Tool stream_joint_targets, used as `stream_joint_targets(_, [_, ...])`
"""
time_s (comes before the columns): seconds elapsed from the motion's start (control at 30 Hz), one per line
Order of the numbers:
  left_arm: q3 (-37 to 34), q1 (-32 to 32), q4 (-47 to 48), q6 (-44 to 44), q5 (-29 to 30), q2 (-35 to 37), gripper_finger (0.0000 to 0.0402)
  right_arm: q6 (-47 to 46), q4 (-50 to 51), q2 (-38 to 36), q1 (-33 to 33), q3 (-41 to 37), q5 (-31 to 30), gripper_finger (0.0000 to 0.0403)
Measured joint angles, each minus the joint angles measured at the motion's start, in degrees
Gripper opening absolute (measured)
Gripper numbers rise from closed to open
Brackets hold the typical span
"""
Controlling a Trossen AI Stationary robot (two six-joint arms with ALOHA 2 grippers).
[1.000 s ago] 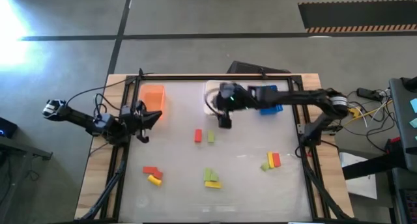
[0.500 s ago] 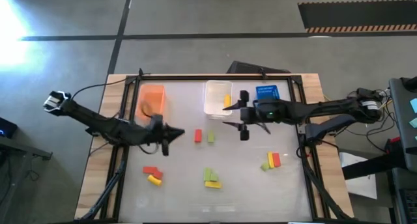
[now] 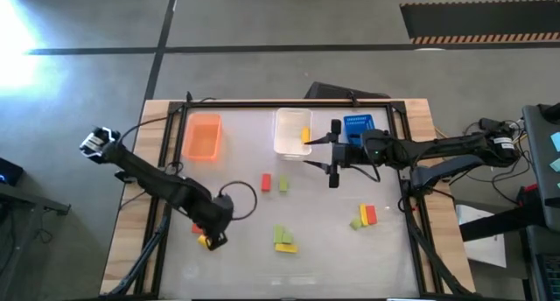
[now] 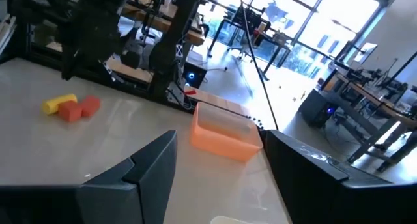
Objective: Sort & place blocks by color
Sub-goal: Put the bottom left orange block into the blue bin
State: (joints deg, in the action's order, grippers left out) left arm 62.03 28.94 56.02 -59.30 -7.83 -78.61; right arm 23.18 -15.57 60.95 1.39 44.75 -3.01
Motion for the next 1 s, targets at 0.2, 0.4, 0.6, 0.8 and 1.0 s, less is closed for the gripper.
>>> stream_joint_targets(0.2, [-1.5,0.1,0.4,-23.2,-0.4,-3.3,0.0000,-0.1,0.3,0.0,0.0,0.0,0.0,0.0226])
stream_joint_targets(0.4, [-1.7,1.5,-0.5,-37.2,1.6,-5.9,0.0000,0.0,0.8,0.0,0.0,0.0,0.0,0.0226])
stream_joint_targets(0.6, [-2.1,1.8,-1.5,-39.3,1.2,-8.2,0.0028,0.2,1.4,0.0,0.0,0.0,0.0,0.0226])
stream_joint_targets(0.8, [-3.2,2.4,-1.6,-39.8,0.9,-8.4,0.0102,0.4,1.6,0.1,0.0,0.0,0.0,0.0226])
stream_joint_targets(1.0, [-5.7,3.4,-1.5,-41.0,0.9,-8.4,0.0166,0.4,1.6,0.1,0.0,0.0,0.0,0.0226])
